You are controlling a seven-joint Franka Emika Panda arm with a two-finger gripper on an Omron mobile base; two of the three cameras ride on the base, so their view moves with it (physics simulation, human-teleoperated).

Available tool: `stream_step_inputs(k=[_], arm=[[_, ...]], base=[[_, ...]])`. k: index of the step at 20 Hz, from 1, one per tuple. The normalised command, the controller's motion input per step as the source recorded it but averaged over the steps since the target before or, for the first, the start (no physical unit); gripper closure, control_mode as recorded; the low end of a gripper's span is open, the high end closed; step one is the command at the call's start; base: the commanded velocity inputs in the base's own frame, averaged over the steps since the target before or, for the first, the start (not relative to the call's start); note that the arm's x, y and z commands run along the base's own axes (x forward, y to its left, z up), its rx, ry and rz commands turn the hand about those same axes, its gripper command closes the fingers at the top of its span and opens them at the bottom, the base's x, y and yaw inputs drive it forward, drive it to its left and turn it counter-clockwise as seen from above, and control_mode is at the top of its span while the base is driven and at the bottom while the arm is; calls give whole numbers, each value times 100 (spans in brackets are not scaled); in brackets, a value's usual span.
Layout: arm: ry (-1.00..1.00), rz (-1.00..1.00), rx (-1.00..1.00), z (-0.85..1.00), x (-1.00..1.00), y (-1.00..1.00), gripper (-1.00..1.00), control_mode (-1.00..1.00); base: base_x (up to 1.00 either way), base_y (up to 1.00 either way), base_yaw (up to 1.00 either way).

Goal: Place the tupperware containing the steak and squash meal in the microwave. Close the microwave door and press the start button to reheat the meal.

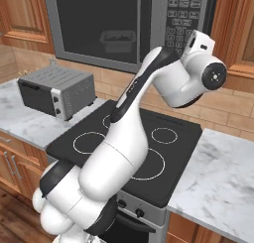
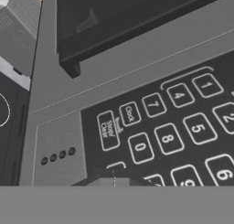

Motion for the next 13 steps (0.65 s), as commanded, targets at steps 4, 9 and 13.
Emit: stream_step_inputs(k=[4,9,13], arm=[[0,0,0,-6,19,-25,100,-100],[-1,0,0,-19,22,-16,100,-100],[-5,-1,-2,-40,28,-1,100,-100]], base=[[0,0,0],[0,0,0],[0,0,0]])
